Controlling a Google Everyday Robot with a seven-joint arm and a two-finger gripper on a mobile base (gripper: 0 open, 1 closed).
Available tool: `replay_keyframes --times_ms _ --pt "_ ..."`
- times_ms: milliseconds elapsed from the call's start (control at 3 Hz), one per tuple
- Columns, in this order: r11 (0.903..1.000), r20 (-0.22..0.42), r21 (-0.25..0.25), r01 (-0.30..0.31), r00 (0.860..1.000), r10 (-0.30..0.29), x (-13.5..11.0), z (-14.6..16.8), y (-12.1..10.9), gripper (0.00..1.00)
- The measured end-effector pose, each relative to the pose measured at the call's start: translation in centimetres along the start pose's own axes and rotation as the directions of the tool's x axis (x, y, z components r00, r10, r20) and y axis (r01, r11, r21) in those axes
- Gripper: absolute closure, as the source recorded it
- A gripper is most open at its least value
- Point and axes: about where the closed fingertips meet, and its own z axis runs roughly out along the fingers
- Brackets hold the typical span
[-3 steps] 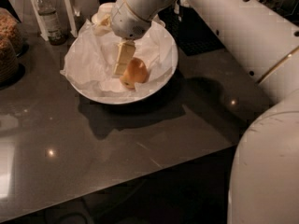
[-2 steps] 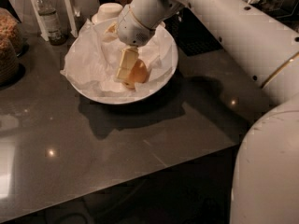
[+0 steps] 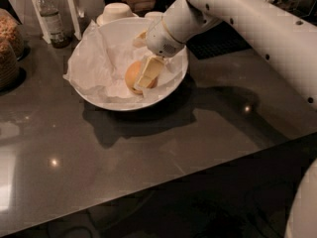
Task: Pick orange from white bowl
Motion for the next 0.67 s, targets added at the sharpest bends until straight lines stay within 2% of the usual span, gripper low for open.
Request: replay_keyframes --times_ms 333,667 --pt "0.9997 0.02 0.014 -0.02 1.0 0.02 0.31 0.15 -0.17 0.18" --pt "1.0 0.048 0.0 -0.007 0.999 0.007 -0.57 0.79 -0.21 0.18"
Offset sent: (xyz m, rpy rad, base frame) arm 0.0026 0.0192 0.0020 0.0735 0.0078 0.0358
